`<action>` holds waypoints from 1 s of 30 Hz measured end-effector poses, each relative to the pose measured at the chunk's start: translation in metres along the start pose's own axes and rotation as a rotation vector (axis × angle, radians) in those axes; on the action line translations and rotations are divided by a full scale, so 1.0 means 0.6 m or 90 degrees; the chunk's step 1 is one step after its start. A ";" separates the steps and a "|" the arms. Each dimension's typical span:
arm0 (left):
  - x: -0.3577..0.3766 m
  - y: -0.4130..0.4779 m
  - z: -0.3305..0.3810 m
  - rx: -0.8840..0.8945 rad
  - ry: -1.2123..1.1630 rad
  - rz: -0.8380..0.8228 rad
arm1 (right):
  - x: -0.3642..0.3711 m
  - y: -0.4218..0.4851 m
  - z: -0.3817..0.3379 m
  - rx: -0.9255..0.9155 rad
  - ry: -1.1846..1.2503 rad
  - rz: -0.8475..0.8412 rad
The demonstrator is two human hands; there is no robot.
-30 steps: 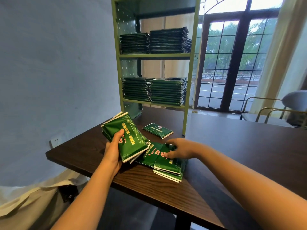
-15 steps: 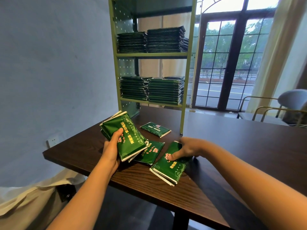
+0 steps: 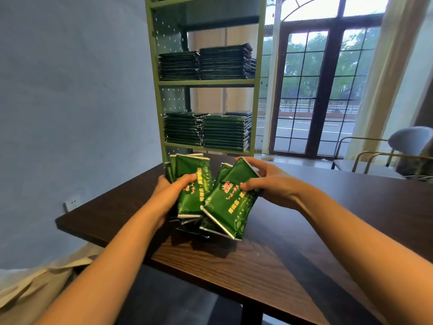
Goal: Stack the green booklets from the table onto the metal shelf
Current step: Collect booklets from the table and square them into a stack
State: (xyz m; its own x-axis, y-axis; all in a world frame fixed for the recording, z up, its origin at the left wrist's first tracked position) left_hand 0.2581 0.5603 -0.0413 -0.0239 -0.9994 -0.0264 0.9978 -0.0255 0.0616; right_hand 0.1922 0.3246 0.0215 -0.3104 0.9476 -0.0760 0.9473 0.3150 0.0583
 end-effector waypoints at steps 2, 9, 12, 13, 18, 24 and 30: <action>0.014 0.000 0.013 -0.044 0.037 -0.058 | 0.004 0.005 -0.009 -0.013 -0.004 -0.021; 0.080 -0.035 0.030 -0.101 -0.024 -0.187 | 0.000 0.003 -0.025 -0.035 -0.143 0.003; 0.106 -0.044 0.029 -0.056 -0.026 -0.229 | -0.006 -0.009 -0.028 -0.051 -0.199 0.025; 0.116 -0.047 0.031 -0.034 -0.022 -0.241 | -0.009 -0.012 -0.028 -0.060 -0.210 0.041; 0.158 -0.056 0.027 0.016 -0.106 -0.197 | -0.028 -0.028 0.009 -0.134 -0.148 0.210; 0.211 -0.080 -0.002 0.110 -0.138 -0.197 | -0.043 -0.047 0.086 -0.012 0.063 0.152; 0.229 -0.087 -0.010 0.148 -0.018 -0.274 | -0.057 -0.066 0.110 -0.127 0.045 0.201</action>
State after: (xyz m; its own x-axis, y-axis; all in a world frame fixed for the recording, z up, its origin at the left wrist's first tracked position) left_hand 0.2034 0.4243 -0.0542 -0.4356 -0.8973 -0.0711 0.8568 -0.4376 0.2727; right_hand 0.1703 0.2759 -0.0439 -0.0168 0.9989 0.0448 0.9654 0.0046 0.2609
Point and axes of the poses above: each hand's wrist, its own y-axis towards the middle knuckle, its own x-axis out of the palm, z = x × y, the point moved 2 cm from there along y, towards the middle knuckle, and after that the axes turned 2 degrees about x, right-handed, at the moved point
